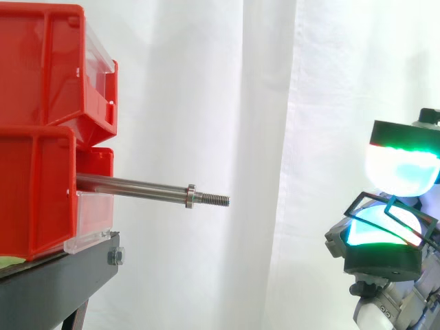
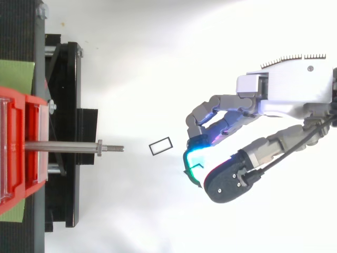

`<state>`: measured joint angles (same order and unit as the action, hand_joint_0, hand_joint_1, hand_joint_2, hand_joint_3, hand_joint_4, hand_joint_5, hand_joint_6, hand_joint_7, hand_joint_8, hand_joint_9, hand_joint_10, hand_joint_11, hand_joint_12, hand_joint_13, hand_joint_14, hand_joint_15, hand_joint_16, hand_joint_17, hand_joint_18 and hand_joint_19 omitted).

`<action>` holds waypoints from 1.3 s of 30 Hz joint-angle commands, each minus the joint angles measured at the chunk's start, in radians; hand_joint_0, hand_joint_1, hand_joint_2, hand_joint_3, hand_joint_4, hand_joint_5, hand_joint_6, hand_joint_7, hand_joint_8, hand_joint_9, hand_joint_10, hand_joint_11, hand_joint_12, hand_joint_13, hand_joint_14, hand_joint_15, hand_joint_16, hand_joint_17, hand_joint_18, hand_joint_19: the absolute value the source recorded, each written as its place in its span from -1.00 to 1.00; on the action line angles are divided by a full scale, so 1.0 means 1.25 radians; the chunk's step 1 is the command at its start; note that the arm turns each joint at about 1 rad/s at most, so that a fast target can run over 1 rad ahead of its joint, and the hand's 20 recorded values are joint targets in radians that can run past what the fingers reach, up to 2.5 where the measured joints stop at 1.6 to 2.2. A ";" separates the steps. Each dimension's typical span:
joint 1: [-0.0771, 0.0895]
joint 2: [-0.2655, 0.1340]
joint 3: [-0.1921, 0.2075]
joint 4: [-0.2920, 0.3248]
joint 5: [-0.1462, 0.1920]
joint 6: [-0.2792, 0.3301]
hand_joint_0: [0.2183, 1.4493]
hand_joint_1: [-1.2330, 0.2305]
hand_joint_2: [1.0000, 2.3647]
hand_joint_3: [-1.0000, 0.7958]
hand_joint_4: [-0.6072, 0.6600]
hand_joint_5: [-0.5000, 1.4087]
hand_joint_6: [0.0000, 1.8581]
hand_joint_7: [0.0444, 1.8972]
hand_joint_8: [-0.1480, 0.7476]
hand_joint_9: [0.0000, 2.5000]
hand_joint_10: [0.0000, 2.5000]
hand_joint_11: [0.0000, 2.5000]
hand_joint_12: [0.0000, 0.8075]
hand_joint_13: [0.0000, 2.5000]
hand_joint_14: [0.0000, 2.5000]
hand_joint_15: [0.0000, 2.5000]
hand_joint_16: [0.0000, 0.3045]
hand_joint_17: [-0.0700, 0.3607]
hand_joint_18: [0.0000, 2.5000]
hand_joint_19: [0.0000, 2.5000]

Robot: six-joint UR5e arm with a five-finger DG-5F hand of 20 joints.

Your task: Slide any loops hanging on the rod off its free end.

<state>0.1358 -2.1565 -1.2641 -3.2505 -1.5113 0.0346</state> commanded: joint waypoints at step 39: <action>0.002 0.000 0.000 0.002 -0.002 -0.001 -0.43 -0.22 -0.96 0.06 -0.09 -0.67 -0.09 0.50 -0.10 -0.41 -1.00 -0.95 -0.29 -0.55 -1.00 -1.00 -0.70 -0.20 -0.56 -0.87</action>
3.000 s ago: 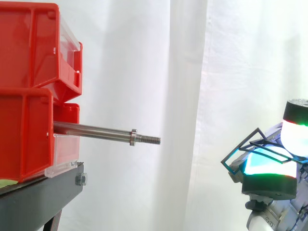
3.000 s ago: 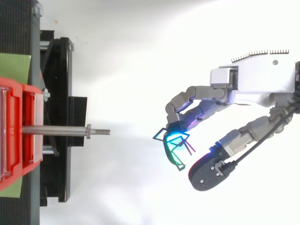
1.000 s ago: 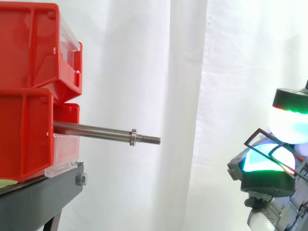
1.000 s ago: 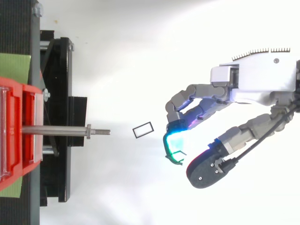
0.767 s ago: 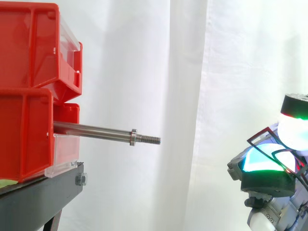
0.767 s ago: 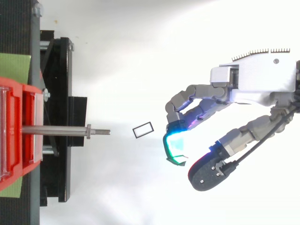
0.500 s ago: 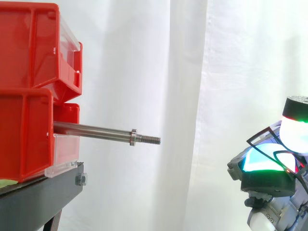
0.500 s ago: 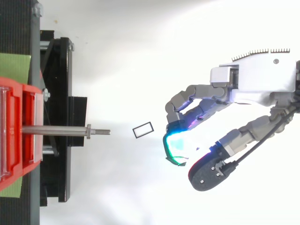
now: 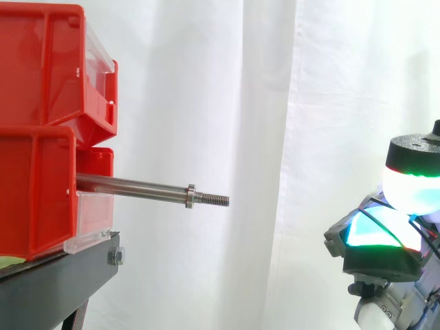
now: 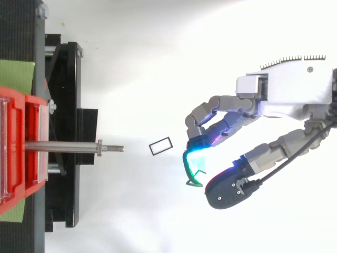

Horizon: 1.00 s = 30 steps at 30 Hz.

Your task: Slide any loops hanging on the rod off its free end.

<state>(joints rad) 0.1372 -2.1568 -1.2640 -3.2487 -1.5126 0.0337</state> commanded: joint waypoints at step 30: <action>0.001 0.000 0.000 0.003 0.001 0.000 -0.36 -0.34 -0.98 -0.27 -0.01 -0.68 -0.09 0.47 -0.12 -0.39 -1.00 -0.92 -0.32 -0.54 -1.00 -1.00 -0.71 -0.21 -0.55 -0.90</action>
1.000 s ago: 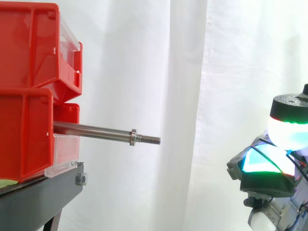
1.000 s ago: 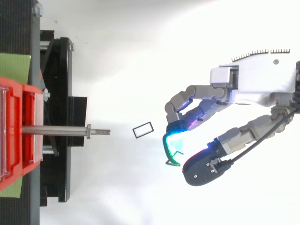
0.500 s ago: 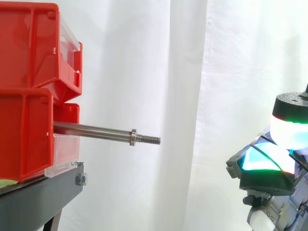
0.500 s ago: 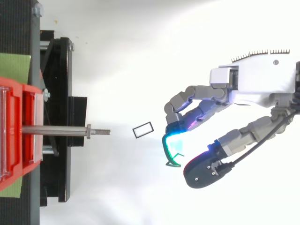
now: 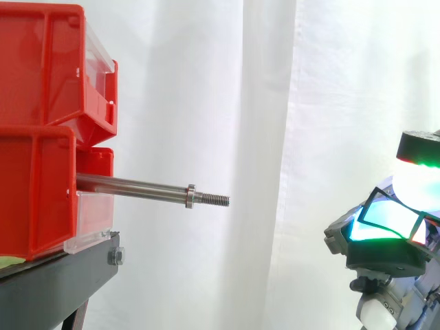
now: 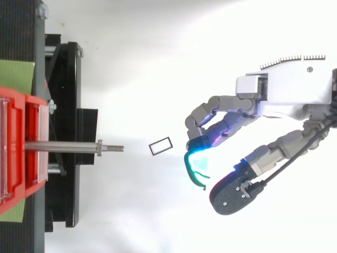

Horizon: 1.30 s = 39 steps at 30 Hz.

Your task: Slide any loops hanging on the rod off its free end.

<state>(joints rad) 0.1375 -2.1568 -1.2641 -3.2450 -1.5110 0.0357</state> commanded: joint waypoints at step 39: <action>0.004 -0.001 -0.001 0.030 0.022 -0.003 -0.40 -0.29 -0.99 -0.33 -0.05 -0.65 -0.13 0.46 -0.14 -0.15 -0.99 -0.83 -0.34 -0.53 -1.00 -1.00 -0.72 -0.23 -0.56 -0.90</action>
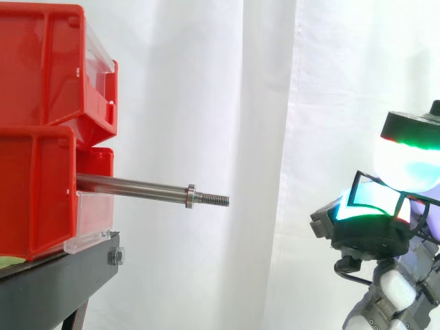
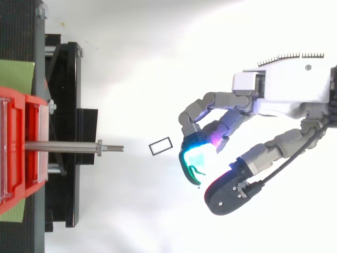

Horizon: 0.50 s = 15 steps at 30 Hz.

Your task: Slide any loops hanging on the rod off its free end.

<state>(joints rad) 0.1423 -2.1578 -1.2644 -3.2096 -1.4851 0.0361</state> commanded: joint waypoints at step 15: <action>0.000 0.001 -0.001 0.009 0.006 -0.003 -0.34 -0.25 -1.00 -0.41 -0.04 -0.68 -0.11 0.38 -0.05 0.15 -0.98 -0.11 -0.34 -0.43 -1.00 -0.98 -0.73 -0.24 -0.52 -0.91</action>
<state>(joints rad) 0.1426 -2.1573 -1.2654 -3.1984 -1.4779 0.0322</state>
